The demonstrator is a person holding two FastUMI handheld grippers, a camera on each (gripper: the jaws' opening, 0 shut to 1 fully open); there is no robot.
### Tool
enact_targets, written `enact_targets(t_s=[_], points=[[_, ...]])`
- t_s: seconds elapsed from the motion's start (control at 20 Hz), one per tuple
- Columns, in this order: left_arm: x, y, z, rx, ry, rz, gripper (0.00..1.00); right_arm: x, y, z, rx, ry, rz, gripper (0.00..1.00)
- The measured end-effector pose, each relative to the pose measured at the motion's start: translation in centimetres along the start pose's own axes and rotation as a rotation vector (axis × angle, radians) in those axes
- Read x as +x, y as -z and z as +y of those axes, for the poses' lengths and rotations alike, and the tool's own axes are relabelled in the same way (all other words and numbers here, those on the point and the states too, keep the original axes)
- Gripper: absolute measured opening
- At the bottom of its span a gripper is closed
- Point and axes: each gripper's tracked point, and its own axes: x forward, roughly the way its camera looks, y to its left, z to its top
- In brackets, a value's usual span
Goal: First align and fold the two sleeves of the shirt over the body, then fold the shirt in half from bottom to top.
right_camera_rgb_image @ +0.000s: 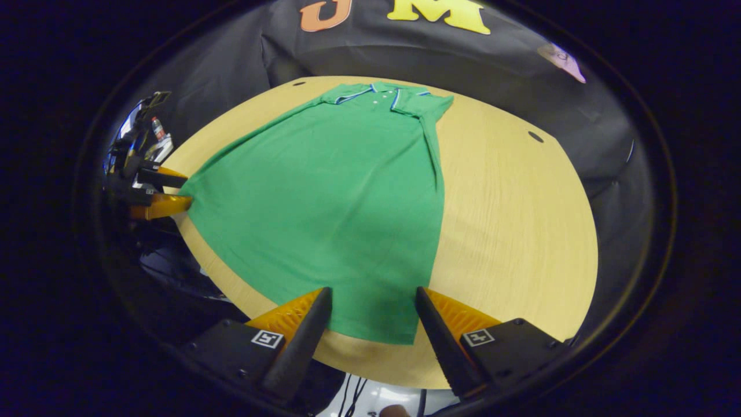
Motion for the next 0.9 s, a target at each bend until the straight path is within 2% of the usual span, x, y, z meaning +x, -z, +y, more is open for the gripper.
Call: enact_targets(t_s=[0.1,0.2,0.25,0.3,0.45,0.7,0.9], points=[[0.2,-0.2,-0.4,0.017,0.016,0.02,0.95,0.1,-0.1,0.3,-0.037,-0.002,0.005,0.57],[0.3,-0.8,-1.2,0.047,0.037,-0.001,0.68,0.2,-0.2,0.7,0.002,-0.022,0.031,0.21],[0.4,-1.2,-1.5,0.058,0.039,-0.017,0.36,0.2,-0.5,0.8,0.038,-0.04,0.041,0.03],[0.4,-1.1,-1.4,0.071,0.034,-0.006,0.03,0.2,-0.5,0.9,0.077,-0.06,0.059,0.03],[0.2,-1.7,-2.4,0.073,0.094,0.02,0.03,-0.3,-1.6,0.8,0.172,-0.09,0.047,0.03],[-1.9,-5.9,-1.8,0.099,0.098,-0.069,0.03,-2.1,-4.2,-0.4,0.207,-0.094,-0.011,0.03],[-2.1,-9.3,-1.0,0.06,0.096,-0.118,0.03,-2.8,-6.7,-1.4,0.258,-0.095,-0.056,0.03]])
